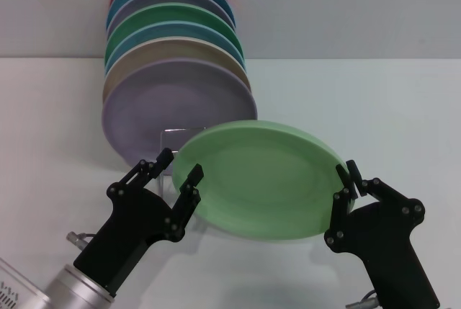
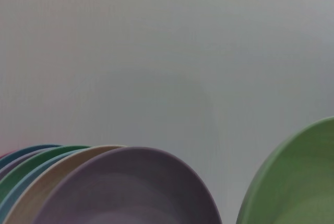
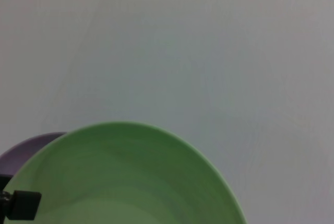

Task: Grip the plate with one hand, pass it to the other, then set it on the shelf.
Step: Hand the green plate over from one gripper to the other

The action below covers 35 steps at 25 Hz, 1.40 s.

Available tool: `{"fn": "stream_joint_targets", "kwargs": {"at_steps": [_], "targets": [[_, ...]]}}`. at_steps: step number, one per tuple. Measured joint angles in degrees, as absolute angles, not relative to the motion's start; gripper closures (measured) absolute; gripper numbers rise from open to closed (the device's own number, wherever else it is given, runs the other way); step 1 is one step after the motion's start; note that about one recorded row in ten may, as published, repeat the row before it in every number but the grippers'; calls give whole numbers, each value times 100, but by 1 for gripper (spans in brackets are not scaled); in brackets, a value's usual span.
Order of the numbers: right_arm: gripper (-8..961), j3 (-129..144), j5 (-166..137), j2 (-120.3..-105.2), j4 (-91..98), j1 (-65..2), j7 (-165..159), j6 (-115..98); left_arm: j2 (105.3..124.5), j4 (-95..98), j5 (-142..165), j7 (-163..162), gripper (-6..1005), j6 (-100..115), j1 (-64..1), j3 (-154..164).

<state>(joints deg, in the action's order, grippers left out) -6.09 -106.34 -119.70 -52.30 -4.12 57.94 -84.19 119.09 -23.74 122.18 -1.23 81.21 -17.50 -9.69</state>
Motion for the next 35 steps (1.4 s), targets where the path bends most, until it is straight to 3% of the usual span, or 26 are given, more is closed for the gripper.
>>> {"fn": "stream_joint_targets", "kwargs": {"at_steps": [5,17,28,30,35], "targets": [[935,-605,-10634,-11955,-5230,-392,5798,-8419,11909,-2389,12217,-123,620,8120,-1746,-966],[934,-548,-10634,-11931,-5220,-385,5787,-8445,11909,-2422,12216,-123,692,8059,-1742,-984],[934,-541,-10634,-11923,-5211,-369,5783,-8465,11909,-2511,12212,245,699,8015,-1711,-986],[934,-540,-10634,-11923,-5211,-368,5783,-8466,11909,-2515,12212,254,866,8015,-1709,-985],[934,-536,-10634,-11925,-5211,-369,5780,-8465,11909,-2515,12213,257,883,8014,-1711,-987]]}}
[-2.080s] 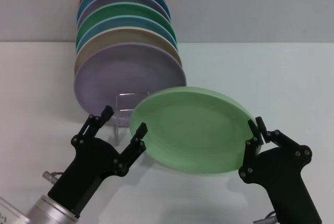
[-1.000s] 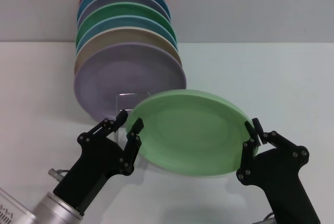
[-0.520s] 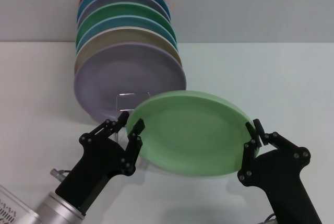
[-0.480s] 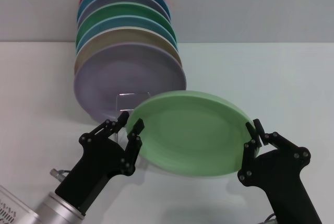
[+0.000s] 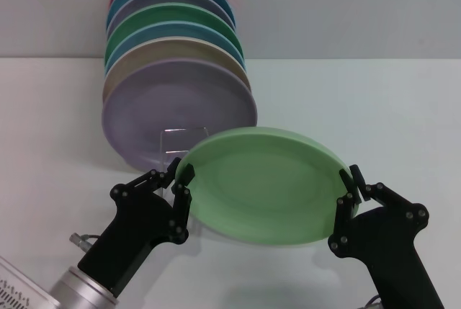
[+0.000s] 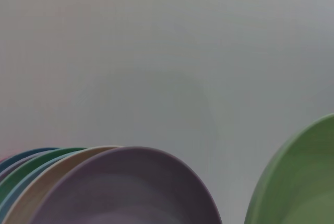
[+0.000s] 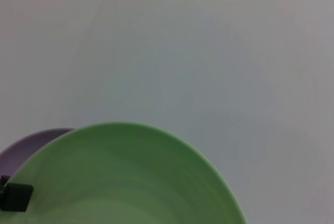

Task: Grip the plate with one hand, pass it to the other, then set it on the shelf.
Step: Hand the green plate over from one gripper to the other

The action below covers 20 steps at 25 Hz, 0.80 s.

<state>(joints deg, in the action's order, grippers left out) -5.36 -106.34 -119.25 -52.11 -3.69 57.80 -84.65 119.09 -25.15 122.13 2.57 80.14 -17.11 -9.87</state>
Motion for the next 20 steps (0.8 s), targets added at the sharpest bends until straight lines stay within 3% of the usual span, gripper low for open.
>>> {"fn": "stream_joint_targets", "kwargs": {"at_steps": [20], "targets": [[936,-531,-10643,-11926,-5214,-398,5795,-8460,11908,-2451,12175,378,963,8016,-1666,-1160]]}}
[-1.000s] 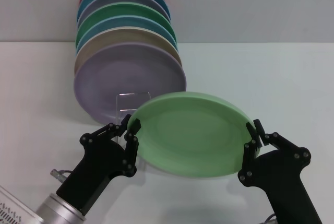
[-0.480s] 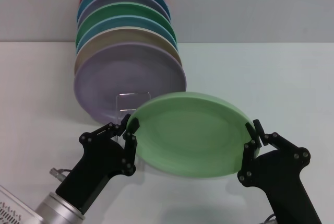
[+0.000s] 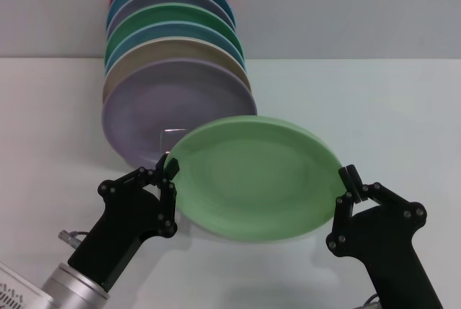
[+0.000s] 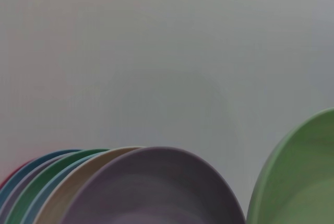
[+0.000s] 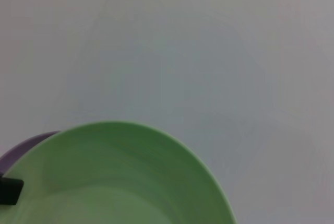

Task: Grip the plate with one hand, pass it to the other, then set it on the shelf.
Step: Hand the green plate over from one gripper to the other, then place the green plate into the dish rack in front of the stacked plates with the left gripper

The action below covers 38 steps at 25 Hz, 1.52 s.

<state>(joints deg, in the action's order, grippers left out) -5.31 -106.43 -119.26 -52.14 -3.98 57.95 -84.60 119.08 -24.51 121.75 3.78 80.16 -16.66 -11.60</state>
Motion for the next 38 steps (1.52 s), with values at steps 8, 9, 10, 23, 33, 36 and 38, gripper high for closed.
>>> {"fn": "stream_joint_targets", "kwargs": {"at_steps": [8,9,10,23,33,36,38], "targets": [[907,-353,-10714,-11889,-5170,-474,5801,-8568,11908,-2451,12173,404,961,8374,-1528,-1221],[898,-353,-10714,-11889,-5170,-474,5801,-8568,11908,-2451,12173,404,961,8374,-1528,-1221],[888,-303,-10726,-11882,-5163,-497,5802,-8585,11903,-2448,12173,404,961,8459,-1498,-1257],[803,-43,-10736,-11911,-4737,-602,5668,-8796,11856,-2231,12187,417,959,9495,-1395,-2014],[802,-194,-10716,-11942,-4251,-672,4986,-8792,11862,-1737,12201,979,957,9610,-1855,-2338],[802,-260,-10709,-11933,-4232,-685,4972,-8811,11863,-1664,12203,1117,957,9610,-1907,-2330],[801,-305,-10708,-11927,-4212,-692,4969,-8829,11861,-1491,12220,1210,956,9594,-1987,-2312]]}}
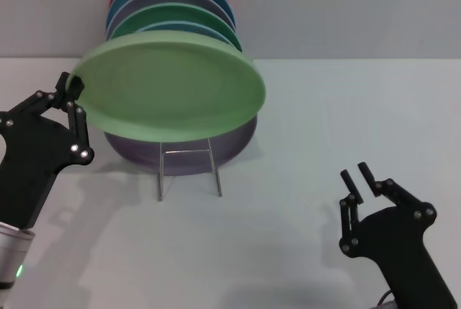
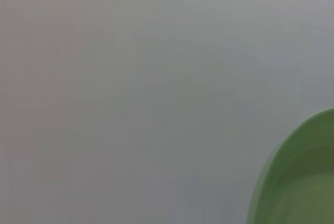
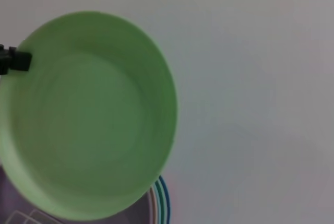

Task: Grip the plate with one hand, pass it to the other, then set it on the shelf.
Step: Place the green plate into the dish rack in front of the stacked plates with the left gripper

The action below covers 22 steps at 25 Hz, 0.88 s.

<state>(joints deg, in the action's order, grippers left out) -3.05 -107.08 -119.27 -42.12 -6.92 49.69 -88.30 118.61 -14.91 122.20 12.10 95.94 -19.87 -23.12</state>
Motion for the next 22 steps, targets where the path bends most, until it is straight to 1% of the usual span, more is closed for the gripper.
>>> {"fn": "stream_joint_targets", "kwargs": {"at_steps": [12,22], "targets": [[800,-838,-10704,-11933,-4050,-776,4991,-8841,11892,-1317,12229,1422,954,9097,-2023,-2267],[801,-1166,-10704,-11944,-3715,-1092,4773,-8730,11909,-1339,12228,1577,952,8623,-1995,-2145]]}}
